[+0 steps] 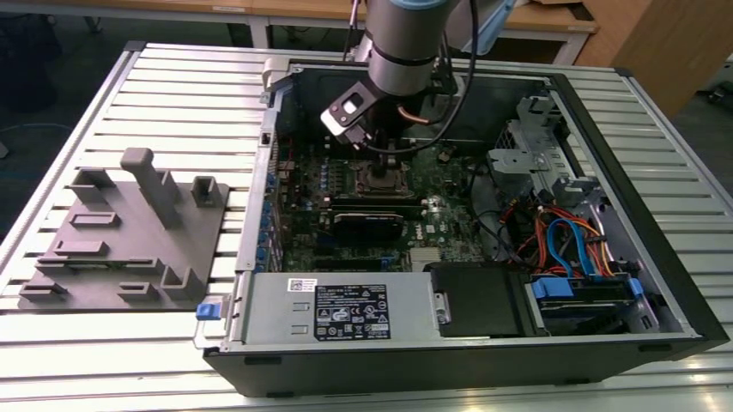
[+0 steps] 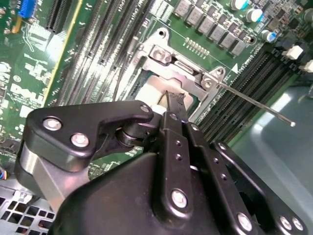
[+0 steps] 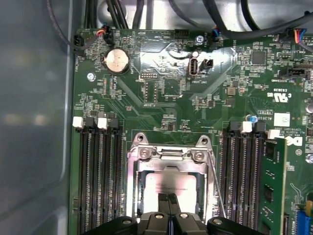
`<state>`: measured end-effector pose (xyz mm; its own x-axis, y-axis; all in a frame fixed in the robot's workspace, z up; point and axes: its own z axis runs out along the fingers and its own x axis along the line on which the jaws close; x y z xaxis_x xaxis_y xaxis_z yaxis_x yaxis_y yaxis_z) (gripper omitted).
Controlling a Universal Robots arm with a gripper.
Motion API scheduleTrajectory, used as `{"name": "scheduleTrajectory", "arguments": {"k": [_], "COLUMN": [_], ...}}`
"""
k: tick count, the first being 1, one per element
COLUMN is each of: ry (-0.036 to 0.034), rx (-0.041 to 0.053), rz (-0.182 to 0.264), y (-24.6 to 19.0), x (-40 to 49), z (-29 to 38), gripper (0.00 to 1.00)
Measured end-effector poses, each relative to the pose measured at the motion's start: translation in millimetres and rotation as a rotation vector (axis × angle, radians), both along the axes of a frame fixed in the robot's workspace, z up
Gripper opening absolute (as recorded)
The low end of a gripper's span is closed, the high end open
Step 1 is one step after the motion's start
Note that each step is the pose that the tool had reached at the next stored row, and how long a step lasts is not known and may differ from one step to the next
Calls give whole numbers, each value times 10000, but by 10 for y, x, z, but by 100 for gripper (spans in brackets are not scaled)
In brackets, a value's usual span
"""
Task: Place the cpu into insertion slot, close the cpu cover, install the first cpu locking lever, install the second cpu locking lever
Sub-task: 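Close the cpu cover, then install the first cpu locking lever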
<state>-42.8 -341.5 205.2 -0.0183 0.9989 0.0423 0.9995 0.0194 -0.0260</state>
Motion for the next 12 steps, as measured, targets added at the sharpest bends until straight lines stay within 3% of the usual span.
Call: {"name": "scheduleTrajectory", "arguments": {"k": [12], "ry": [-3], "rx": [23], "rz": [1], "y": [-17], "x": [0], "z": [0], "gripper": [10]}}
